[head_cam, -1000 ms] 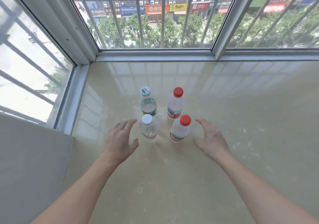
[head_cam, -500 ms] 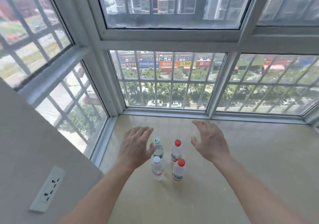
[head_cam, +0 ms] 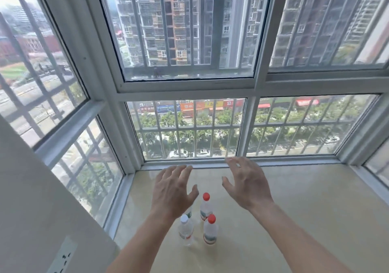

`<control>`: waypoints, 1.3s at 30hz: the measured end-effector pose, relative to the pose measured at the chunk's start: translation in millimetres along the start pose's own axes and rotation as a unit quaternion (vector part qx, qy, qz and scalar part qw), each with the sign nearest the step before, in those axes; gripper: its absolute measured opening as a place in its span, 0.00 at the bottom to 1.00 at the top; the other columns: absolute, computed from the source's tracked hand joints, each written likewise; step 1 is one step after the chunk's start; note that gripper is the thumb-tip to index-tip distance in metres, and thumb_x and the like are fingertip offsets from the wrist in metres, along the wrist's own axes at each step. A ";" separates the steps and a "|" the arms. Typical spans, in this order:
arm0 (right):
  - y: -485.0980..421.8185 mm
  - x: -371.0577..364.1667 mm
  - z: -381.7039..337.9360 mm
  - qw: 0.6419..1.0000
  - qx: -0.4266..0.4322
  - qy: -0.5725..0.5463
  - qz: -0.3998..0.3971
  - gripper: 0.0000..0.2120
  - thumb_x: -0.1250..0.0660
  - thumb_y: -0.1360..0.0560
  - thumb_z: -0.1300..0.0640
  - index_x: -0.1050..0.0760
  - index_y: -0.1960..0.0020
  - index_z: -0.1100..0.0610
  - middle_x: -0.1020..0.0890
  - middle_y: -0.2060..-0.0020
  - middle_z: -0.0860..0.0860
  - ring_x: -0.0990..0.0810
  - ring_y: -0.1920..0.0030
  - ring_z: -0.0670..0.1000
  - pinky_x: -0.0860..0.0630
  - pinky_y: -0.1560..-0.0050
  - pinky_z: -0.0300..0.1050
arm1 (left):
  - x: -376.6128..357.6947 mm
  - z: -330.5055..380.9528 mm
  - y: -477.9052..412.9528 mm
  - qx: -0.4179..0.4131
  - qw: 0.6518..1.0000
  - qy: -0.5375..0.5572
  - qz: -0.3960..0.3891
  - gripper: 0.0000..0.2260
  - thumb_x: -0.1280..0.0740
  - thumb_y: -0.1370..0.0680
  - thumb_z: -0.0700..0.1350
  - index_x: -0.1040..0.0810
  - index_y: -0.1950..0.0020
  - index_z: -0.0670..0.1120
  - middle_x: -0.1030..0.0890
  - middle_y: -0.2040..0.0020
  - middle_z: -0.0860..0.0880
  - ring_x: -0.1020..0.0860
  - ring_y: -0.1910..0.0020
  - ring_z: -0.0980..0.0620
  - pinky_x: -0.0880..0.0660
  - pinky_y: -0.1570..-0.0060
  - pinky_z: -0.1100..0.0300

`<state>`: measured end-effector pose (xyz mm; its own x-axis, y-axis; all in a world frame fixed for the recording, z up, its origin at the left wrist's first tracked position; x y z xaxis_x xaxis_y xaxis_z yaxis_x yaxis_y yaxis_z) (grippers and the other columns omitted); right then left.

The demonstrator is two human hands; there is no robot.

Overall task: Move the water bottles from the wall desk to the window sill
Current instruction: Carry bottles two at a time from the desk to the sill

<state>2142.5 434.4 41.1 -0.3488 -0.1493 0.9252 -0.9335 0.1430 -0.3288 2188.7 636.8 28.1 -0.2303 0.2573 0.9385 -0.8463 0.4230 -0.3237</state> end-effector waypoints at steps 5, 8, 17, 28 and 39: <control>27.2 23.8 25.5 0.997 -0.066 0.030 0.009 0.24 0.38 0.27 0.43 0.25 0.34 0.51 0.20 0.42 0.52 0.23 0.41 0.57 0.25 0.37 0.55 | 3.3 35.9 -10.9 -0.060 0.998 0.022 0.006 0.28 0.43 0.26 0.63 0.27 0.30 0.52 0.21 0.35 0.53 0.25 0.36 0.48 0.28 0.36 0.49; 52.6 42.7 45.3 0.991 -0.117 0.061 0.034 0.23 0.37 0.28 0.44 0.23 0.36 0.52 0.19 0.44 0.53 0.22 0.43 0.58 0.24 0.39 0.55 | 1.1 68.7 -17.6 -0.117 0.992 0.049 0.000 0.28 0.45 0.26 0.62 0.27 0.30 0.51 0.21 0.36 0.52 0.25 0.36 0.48 0.28 0.36 0.49; 183.8 109.0 104.1 0.942 -0.297 0.133 0.088 0.24 0.35 0.30 0.45 0.22 0.37 0.54 0.19 0.45 0.54 0.21 0.44 0.59 0.24 0.40 0.55 | -2.8 198.6 6.6 -0.305 0.943 0.134 -0.018 0.26 0.39 0.27 0.61 0.26 0.33 0.50 0.21 0.37 0.52 0.24 0.37 0.46 0.28 0.39 0.48; 368.8 183.7 160.2 0.845 -0.475 0.220 0.107 0.23 0.38 0.27 0.44 0.24 0.36 0.54 0.20 0.44 0.52 0.24 0.40 0.56 0.28 0.37 0.54 | 9.9 387.3 90.5 -0.498 0.843 0.202 -0.029 0.27 0.41 0.27 0.62 0.26 0.32 0.51 0.21 0.36 0.52 0.25 0.36 0.46 0.30 0.36 0.48; 494.5 221.9 272.2 0.775 -0.560 0.245 0.162 0.20 0.32 0.28 0.48 0.22 0.38 0.54 0.20 0.44 0.53 0.22 0.42 0.57 0.26 0.40 0.53 | -11.3 576.6 151.6 -0.592 0.770 0.236 -0.032 0.24 0.35 0.28 0.58 0.25 0.34 0.50 0.19 0.38 0.50 0.23 0.39 0.45 0.28 0.38 0.47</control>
<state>1580.9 205.7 32.3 -0.2197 0.4216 0.8798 -0.0509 0.8956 -0.4419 1786.1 197.0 37.8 0.2305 0.3723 0.8990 0.2478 0.8710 -0.4242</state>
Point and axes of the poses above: each hand's wrist, its own y-axis away from the middle knuckle, its own x-axis out of the back of the hand, z = x × y, the point moved 5 cm from there along -y, towards the middle knuckle
